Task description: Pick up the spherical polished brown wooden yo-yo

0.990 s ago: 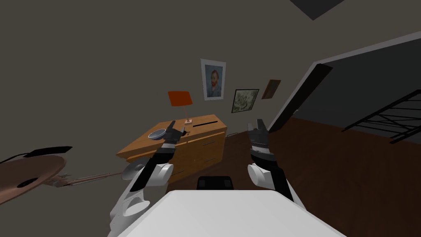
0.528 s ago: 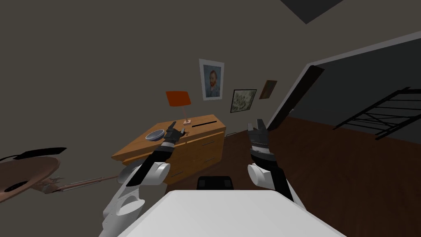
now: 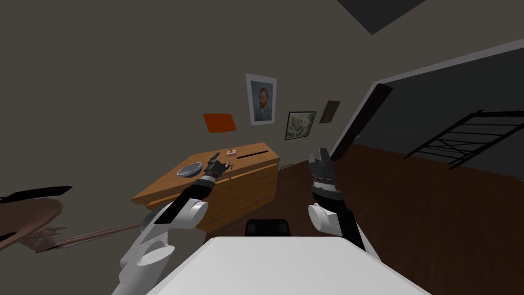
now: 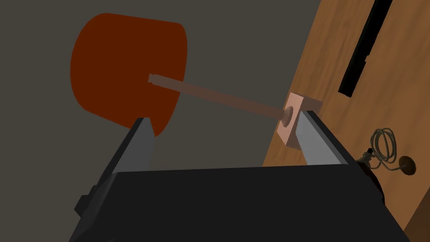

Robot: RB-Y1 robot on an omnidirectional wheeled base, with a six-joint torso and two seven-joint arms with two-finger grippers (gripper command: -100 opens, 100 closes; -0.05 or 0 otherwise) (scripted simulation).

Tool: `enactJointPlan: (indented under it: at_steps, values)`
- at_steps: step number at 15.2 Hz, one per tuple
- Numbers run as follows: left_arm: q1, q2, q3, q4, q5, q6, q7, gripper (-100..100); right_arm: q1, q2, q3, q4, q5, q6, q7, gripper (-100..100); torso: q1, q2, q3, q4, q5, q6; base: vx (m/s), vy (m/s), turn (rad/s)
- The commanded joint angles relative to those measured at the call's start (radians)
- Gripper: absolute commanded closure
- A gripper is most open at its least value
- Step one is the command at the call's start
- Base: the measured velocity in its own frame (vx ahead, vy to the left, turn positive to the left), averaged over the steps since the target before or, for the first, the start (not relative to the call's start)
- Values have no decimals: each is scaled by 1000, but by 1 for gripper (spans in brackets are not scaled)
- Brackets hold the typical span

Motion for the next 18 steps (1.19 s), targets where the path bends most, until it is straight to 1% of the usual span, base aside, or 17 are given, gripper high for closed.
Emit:
enactJointPlan:
  at_steps: [1, 2, 3, 5, 6, 8, 9, 10, 12, 13, 14, 16, 17, 18]
  values:
    - [-9, 8, 5, 3, 8, 48, 12, -100, 0, 0, 0, 0, 0, 0, 0, 0, 0, 0, 0, 0, 0, 0, -2, 4, -37]
    - [-9, 8, 5, 3, 8, 48, 12, -100, 0, 0, 0, 0, 0, 0, 0, 0, 0, 0, 0, 0, 0, 0, 0, 0, 0]
    - [-17, 36, 23, 3, 35, 83, 44, -100, 0, 0, 0, 0, 0, 0, 0, 0, 0, 0, 0, 0, 0, 0, -2, 2, -50]
    - [-17, 36, 23, 3, 35, 120, 44, -100, 0, 0, 0, 0, 0, 0, 0, 0, 0, 0, 0, 0, 0, 0, -1, 4, -59]
    - [-26, 64, 42, 3, 62, 148, 77, -100, 0, 0, 0, 0, 0, 0, 0, 0, 0, 0, 0, 0, 0, 0, -1, 4, -80]
    - [-26, 64, 42, 3, 62, 186, 77, -100, 0, 0, 0, 0, 0, 0, 0, 0, 0, 0, 0, 0, 0, 0, -1, 6, -58]
    - [-26, 64, 42, 3, 62, 192, 77, -100, 0, 0, 0, 0, 0, 0, 0, 0, 0, 0, 0, 0, 0, 0, 0, 0, 0]
    - [-36, 92, 61, 3, 91, 225, 111, -100, 0, 0, 0, 0, 0, 0, 0, 0, 0, 0, 0, 0, 0, 0, 0, 1, -79]
    - [-36, 92, 61, 3, 91, 262, 111, -100, 0, 0, 0, 0, 0, 0, 0, 0, 0, 0, 0, 0, 0, 0, -1, 5, -54]
    - [-36, 92, 61, 3, 91, 266, 111, -100, 0, 0, 0, 0, 0, 0, 0, 0, 0, 0, 0, 0, 0, 0, 0, 0, 0]
    - [-45, 119, 81, 3, 119, 299, 145, -100, 0, 0, 0, 0, 0, 0, 0, 0, 0, 0, 0, 0, 0, 0, 0, 2, -63]
    - [-45, 119, 81, 3, 119, 338, 145, -100, 0, 0, 0, 0, 0, 0, 0, 0, 0, 0, 0, 0, 0, 0, 0, 5, -63]
    - [-45, 119, 81, 3, 119, 341, 145, -100, 0, 0, 0, 0, 0, 0, 0, 0, 0, 0, 0, 0, 0, 0, 0, 0, 0]
    - [-54, 146, 101, 3, 148, 374, 179, -100, 0, 0, 0, 0, 0, 0, 0, 0, 0, 0, 0, 0, 0, 0, 1, 3, -55]
